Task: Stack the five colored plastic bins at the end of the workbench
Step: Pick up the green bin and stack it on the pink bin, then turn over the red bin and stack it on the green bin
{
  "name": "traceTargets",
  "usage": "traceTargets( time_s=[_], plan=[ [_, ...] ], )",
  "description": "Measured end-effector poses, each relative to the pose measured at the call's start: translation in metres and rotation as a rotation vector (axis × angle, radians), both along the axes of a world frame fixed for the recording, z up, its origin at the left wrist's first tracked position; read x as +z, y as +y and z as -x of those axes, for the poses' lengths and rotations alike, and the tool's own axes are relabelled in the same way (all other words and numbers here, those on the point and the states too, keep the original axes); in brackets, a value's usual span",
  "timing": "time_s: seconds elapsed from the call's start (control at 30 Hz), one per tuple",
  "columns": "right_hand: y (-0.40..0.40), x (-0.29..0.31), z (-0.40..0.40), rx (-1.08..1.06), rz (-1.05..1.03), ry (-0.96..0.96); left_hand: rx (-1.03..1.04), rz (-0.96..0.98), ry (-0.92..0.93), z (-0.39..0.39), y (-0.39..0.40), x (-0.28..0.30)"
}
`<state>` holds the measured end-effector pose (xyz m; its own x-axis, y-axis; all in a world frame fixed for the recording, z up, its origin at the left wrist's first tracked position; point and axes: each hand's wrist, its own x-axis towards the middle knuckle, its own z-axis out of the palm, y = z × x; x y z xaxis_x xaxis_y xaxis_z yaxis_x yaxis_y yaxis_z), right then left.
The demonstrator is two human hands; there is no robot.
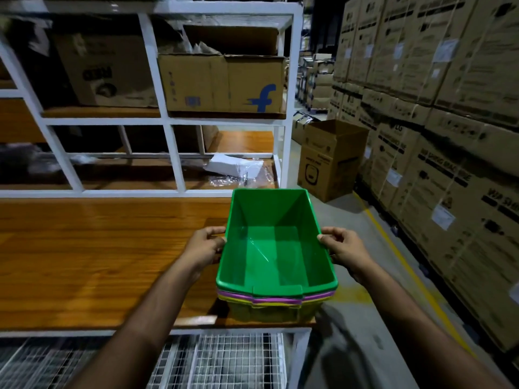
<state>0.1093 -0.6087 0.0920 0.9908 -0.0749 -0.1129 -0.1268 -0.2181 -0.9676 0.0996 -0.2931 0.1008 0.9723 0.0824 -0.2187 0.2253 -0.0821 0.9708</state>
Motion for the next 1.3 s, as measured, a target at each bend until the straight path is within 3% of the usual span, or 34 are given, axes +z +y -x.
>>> traceTargets(
  time_s=[0.07,0.17,0.23,0.4,0.73,0.93,1.3],
  plan=[
    [0.000,0.002,-0.001,0.007,0.225,-0.052,0.027,-0.055,-0.047,0.009,-0.004,0.003],
    [0.010,0.017,0.005,0.017,0.726,-0.268,0.029,-0.176,-0.111,0.018,-0.001,0.005],
    [0.028,0.032,0.011,0.110,0.840,-0.398,0.049,-0.296,-0.175,0.030,0.005,0.008],
    [0.089,0.041,0.027,0.438,0.945,-0.647,0.232,-0.557,-0.287,0.077,0.032,0.003],
    [0.248,0.012,0.088,0.845,1.084,-0.820,0.394,-0.959,-0.146,0.197,0.163,-0.031],
    [0.388,-0.012,0.127,0.942,1.049,-0.841,0.474,-1.168,-0.023,0.279,0.283,-0.056],
    [0.639,-0.034,0.201,1.006,0.945,-0.845,0.593,-1.312,0.124,0.386,0.491,-0.050]
  ],
)
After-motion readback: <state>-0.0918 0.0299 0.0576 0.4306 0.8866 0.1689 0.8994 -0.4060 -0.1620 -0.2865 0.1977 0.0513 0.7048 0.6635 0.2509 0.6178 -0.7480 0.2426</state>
